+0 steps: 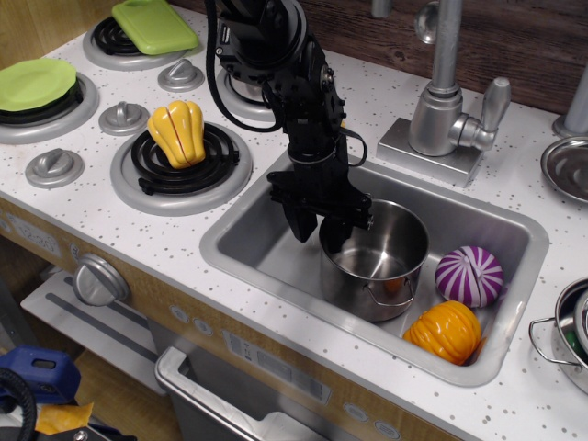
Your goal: Pick up pot from sink
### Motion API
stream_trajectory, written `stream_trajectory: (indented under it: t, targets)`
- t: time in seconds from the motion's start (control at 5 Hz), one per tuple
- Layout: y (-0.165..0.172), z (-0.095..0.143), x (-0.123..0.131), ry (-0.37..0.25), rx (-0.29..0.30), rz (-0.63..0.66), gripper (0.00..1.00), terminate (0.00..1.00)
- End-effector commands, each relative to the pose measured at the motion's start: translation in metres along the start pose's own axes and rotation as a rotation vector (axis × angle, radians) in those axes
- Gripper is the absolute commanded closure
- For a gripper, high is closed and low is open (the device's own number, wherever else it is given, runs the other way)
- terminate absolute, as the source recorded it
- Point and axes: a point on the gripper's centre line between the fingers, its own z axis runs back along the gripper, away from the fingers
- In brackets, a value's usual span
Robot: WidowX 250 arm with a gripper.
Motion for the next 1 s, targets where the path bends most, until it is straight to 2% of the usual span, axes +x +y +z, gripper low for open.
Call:
stream_trajectory:
  t: [0.0, 0.2, 0.4, 0.6, 0.8]
  targets:
    - [-0.010, 0.049, 0.015, -0.050, 0.075, -0.016, 1.00, 0.00]
    - [-0.009, 0.082, 0.021, -0.033, 0.134, -0.020, 1.00, 0.00]
    - [-0.008, 0.112, 0.026, -0.014, 0.172, -0.019, 1.00, 0.00]
    - [-0.011, 0.132, 0.028, -0.013, 0.190, -0.012, 1.00, 0.00]
    - [-0.015, 0.144, 0.029, -0.017, 0.200, -0.013, 1.00, 1.00]
